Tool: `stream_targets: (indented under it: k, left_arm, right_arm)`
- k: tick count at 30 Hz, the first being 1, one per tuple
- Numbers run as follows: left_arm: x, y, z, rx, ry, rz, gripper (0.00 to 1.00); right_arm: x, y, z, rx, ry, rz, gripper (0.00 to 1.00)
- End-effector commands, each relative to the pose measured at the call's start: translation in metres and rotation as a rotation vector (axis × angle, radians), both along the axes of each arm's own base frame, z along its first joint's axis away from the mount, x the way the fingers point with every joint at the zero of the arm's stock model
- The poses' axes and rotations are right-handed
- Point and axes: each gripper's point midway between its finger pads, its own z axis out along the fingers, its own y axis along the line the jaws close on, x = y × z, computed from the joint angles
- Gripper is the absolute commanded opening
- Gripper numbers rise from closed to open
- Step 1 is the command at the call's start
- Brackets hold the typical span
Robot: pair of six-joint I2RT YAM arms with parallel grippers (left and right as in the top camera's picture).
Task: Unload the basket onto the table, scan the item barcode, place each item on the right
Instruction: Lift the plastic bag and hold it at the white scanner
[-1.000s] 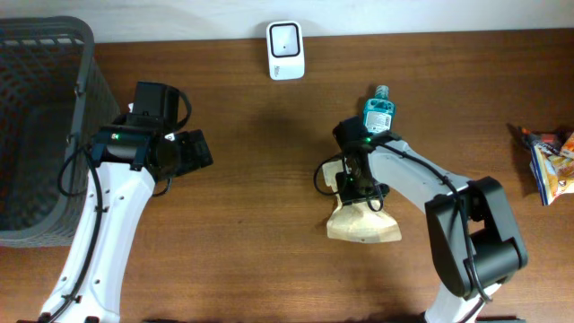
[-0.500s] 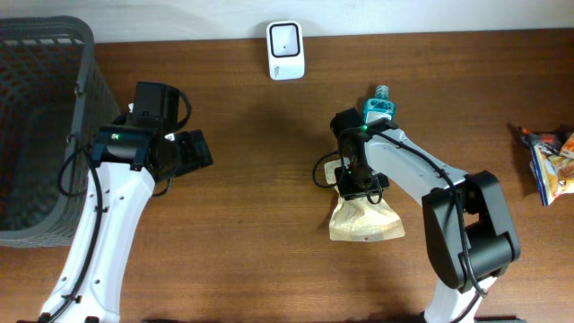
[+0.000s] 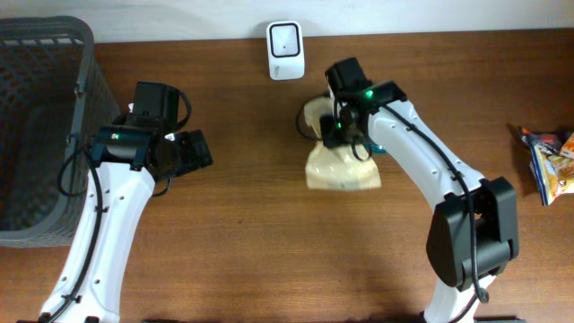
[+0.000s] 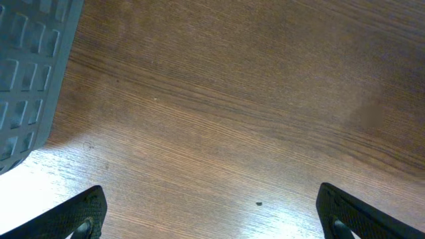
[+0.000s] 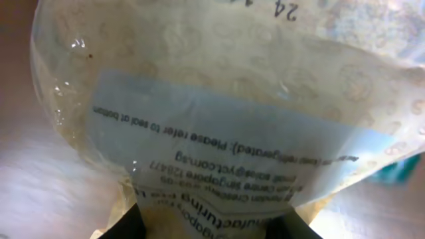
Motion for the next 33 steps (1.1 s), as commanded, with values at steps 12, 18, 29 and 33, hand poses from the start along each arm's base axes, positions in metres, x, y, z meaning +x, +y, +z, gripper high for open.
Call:
stream_targets:
  k: [12, 18, 29, 33]
  left_arm:
    - [0.001, 0.003, 0.007, 0.003, -0.023, 0.019, 0.99]
    - [0.001, 0.003, 0.007, 0.003, -0.023, 0.019, 0.99]
    - [0.001, 0.003, 0.007, 0.003, -0.023, 0.019, 0.99]
    - [0.001, 0.003, 0.007, 0.003, -0.023, 0.019, 0.99]
  right_arm:
    - [0.13, 0.077, 0.106, 0.409, -0.55, -0.005, 0.15]
    - [0.169, 0.093, 0.068, 0.51, -0.607, -0.076, 0.15]
    - [0.207, 0.069, 0.051, 0.54, -0.728, -0.348, 0.16]
    - [0.211, 0.054, 0.051, 0.483, -0.764, -0.417, 0.1]
